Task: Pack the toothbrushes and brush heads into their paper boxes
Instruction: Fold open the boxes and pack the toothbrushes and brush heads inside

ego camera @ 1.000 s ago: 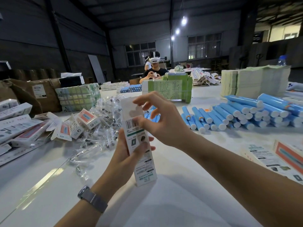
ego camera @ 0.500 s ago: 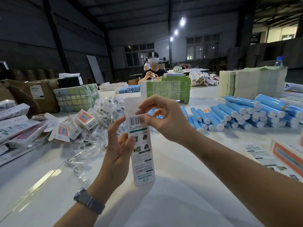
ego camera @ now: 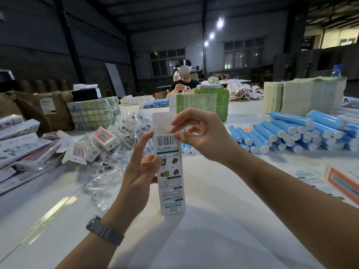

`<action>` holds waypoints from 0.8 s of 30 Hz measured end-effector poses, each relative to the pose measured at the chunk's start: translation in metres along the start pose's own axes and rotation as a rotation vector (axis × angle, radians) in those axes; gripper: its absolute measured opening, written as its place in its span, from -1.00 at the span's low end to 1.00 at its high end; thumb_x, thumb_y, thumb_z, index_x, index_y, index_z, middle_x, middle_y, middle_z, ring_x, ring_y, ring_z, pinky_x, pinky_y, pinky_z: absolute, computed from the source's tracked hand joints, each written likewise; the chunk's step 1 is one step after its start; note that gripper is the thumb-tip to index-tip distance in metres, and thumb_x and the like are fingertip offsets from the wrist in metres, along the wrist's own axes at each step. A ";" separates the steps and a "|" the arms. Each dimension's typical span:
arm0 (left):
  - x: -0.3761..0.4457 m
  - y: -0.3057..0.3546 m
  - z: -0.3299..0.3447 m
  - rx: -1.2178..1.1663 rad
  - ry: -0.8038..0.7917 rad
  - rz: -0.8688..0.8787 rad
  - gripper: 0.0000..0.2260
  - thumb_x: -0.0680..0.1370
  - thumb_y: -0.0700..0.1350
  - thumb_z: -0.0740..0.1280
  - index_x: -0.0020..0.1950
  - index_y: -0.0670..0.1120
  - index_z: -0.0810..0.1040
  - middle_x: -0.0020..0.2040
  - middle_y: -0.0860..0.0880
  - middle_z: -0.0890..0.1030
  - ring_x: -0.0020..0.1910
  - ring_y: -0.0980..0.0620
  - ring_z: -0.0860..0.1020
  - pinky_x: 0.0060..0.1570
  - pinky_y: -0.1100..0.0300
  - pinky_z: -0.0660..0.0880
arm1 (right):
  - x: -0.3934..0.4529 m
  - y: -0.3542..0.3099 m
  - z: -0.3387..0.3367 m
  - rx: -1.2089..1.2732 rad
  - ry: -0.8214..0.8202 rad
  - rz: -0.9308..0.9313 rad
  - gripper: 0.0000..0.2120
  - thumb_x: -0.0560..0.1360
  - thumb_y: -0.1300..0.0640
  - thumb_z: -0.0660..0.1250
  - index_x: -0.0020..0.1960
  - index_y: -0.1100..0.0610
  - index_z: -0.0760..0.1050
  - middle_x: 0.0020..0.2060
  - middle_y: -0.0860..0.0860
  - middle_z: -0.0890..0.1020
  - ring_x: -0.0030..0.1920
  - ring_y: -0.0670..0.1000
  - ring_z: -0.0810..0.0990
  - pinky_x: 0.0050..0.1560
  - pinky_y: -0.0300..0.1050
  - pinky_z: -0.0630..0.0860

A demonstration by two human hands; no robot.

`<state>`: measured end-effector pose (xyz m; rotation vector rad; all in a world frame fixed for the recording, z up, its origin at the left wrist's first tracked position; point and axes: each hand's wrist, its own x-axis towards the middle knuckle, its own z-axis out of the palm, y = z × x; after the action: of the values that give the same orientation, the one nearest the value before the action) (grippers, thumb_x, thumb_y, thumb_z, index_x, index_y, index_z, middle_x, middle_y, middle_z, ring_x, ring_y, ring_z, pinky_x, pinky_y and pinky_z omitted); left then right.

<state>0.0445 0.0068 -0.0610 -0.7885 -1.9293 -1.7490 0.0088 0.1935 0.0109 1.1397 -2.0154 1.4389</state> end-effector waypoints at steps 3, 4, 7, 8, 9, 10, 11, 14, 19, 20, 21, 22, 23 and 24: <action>0.001 0.002 -0.004 -0.024 0.005 -0.018 -0.57 0.56 -0.14 0.20 0.23 0.40 0.42 0.05 0.07 0.68 -0.02 0.00 0.67 -0.17 0.08 0.65 | 0.001 0.001 -0.002 -0.012 -0.008 0.000 -0.74 0.43 0.30 0.49 -0.05 -0.01 0.54 -0.14 -0.10 0.68 -0.07 -0.06 0.61 -0.05 0.12 0.56; 0.000 0.002 -0.004 -0.022 0.004 -0.016 -0.57 0.56 -0.16 0.19 0.21 0.39 0.43 0.05 0.08 0.68 -0.02 0.01 0.67 -0.18 0.08 0.65 | 0.001 0.001 -0.003 -0.005 -0.013 0.005 -0.75 0.43 0.29 0.50 -0.06 0.00 0.54 -0.13 -0.07 0.68 -0.08 -0.04 0.60 -0.05 0.14 0.56; 0.000 0.004 -0.003 -0.002 0.014 0.001 -0.56 0.53 -0.20 0.17 0.16 0.38 0.42 0.00 0.11 0.68 -0.05 0.07 0.66 -0.18 0.09 0.65 | 0.001 -0.001 -0.004 0.018 -0.048 0.003 -0.79 0.44 0.30 0.49 -0.08 0.05 0.54 -0.13 0.01 0.68 -0.13 0.02 0.60 -0.09 0.15 0.54; 0.000 0.004 -0.003 0.010 0.019 0.008 -0.56 0.53 -0.21 0.16 0.14 0.37 0.41 -0.01 0.13 0.67 -0.05 0.09 0.66 -0.17 0.09 0.66 | 0.001 -0.002 -0.003 0.016 -0.064 -0.005 -0.79 0.44 0.31 0.48 -0.09 0.05 0.53 -0.13 0.02 0.68 -0.16 0.03 0.58 -0.13 0.13 0.53; 0.000 0.003 -0.004 0.023 0.020 0.015 -0.57 0.52 -0.21 0.15 0.13 0.36 0.40 -0.02 0.15 0.67 -0.04 0.09 0.66 -0.17 0.10 0.66 | 0.002 -0.003 -0.002 0.015 -0.077 -0.014 -0.79 0.45 0.32 0.47 -0.11 0.05 0.52 -0.14 0.03 0.67 -0.19 0.03 0.55 -0.17 0.11 0.50; 0.000 0.003 -0.004 0.032 0.018 0.018 -0.57 0.52 -0.21 0.15 0.13 0.35 0.39 -0.02 0.15 0.67 -0.04 0.09 0.65 -0.17 0.10 0.66 | 0.002 -0.005 -0.001 0.021 -0.084 -0.020 -0.78 0.45 0.33 0.46 -0.12 0.05 0.51 -0.14 0.05 0.66 -0.22 0.03 0.52 -0.21 0.10 0.47; 0.000 0.003 -0.005 0.039 0.015 0.018 -0.58 0.52 -0.21 0.15 0.13 0.34 0.38 -0.02 0.16 0.66 -0.03 0.09 0.65 -0.17 0.10 0.66 | 0.001 -0.005 -0.001 0.032 -0.088 -0.021 -0.77 0.45 0.34 0.44 -0.12 0.04 0.50 -0.14 0.08 0.66 -0.23 0.01 0.49 -0.23 0.11 0.44; -0.001 0.004 -0.006 0.071 0.019 0.032 -0.59 0.53 -0.21 0.14 0.13 0.33 0.36 -0.03 0.18 0.66 -0.04 0.11 0.65 -0.20 0.15 0.66 | 0.001 -0.007 0.001 0.032 -0.091 -0.006 -0.76 0.47 0.35 0.44 -0.13 0.04 0.48 -0.14 0.10 0.65 -0.23 0.02 0.47 -0.21 0.14 0.43; -0.001 0.005 -0.003 0.099 0.039 0.071 -0.61 0.56 -0.18 0.13 0.12 0.35 0.35 -0.05 0.19 0.66 -0.08 0.16 0.65 -0.25 0.25 0.62 | 0.001 -0.009 0.000 -0.051 -0.018 -0.045 -0.72 0.41 0.29 0.51 -0.13 -0.03 0.49 -0.17 -0.07 0.68 -0.09 -0.04 0.65 0.06 -0.03 0.57; -0.002 0.005 -0.002 0.101 0.039 0.075 -0.62 0.57 -0.18 0.13 0.13 0.35 0.34 -0.05 0.20 0.66 -0.09 0.17 0.65 -0.26 0.26 0.62 | 0.001 -0.009 0.000 -0.041 -0.007 -0.060 -0.71 0.40 0.29 0.52 -0.14 -0.03 0.49 -0.17 -0.06 0.68 -0.06 -0.01 0.66 0.10 -0.02 0.59; -0.002 0.005 -0.002 0.099 0.039 0.080 -0.62 0.58 -0.18 0.13 0.14 0.36 0.34 -0.05 0.20 0.65 -0.10 0.18 0.65 -0.27 0.27 0.61 | 0.001 -0.009 0.000 -0.032 0.000 -0.072 -0.71 0.38 0.29 0.52 -0.14 -0.02 0.49 -0.17 -0.03 0.68 -0.02 0.02 0.66 0.12 -0.01 0.59; -0.002 0.006 -0.002 0.093 0.038 0.084 -0.62 0.59 -0.17 0.13 0.15 0.36 0.34 -0.04 0.19 0.65 -0.10 0.18 0.65 -0.27 0.27 0.60 | 0.001 -0.009 0.000 -0.022 0.002 -0.079 -0.72 0.38 0.30 0.52 -0.15 -0.01 0.49 -0.17 0.01 0.69 0.00 0.05 0.65 0.14 -0.01 0.59; -0.003 0.006 -0.002 0.084 0.034 0.085 -0.62 0.60 -0.17 0.13 0.16 0.36 0.34 -0.03 0.17 0.65 -0.09 0.16 0.65 -0.28 0.26 0.60 | 0.001 -0.008 0.000 -0.011 0.002 -0.083 -0.72 0.38 0.31 0.52 -0.15 0.01 0.49 -0.17 0.03 0.69 0.00 0.08 0.66 0.14 -0.03 0.59; -0.003 0.005 -0.002 0.073 0.029 0.084 -0.64 0.61 -0.15 0.13 0.17 0.36 0.34 -0.02 0.15 0.66 -0.08 0.13 0.65 -0.28 0.24 0.61 | 0.001 -0.007 0.000 -0.002 0.001 -0.085 -0.71 0.38 0.33 0.52 -0.15 0.03 0.49 -0.18 0.02 0.69 -0.02 0.09 0.67 0.13 -0.06 0.60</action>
<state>0.0503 0.0049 -0.0586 -0.8023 -1.9020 -1.6226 0.0141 0.1921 0.0160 1.2078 -1.9429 1.3957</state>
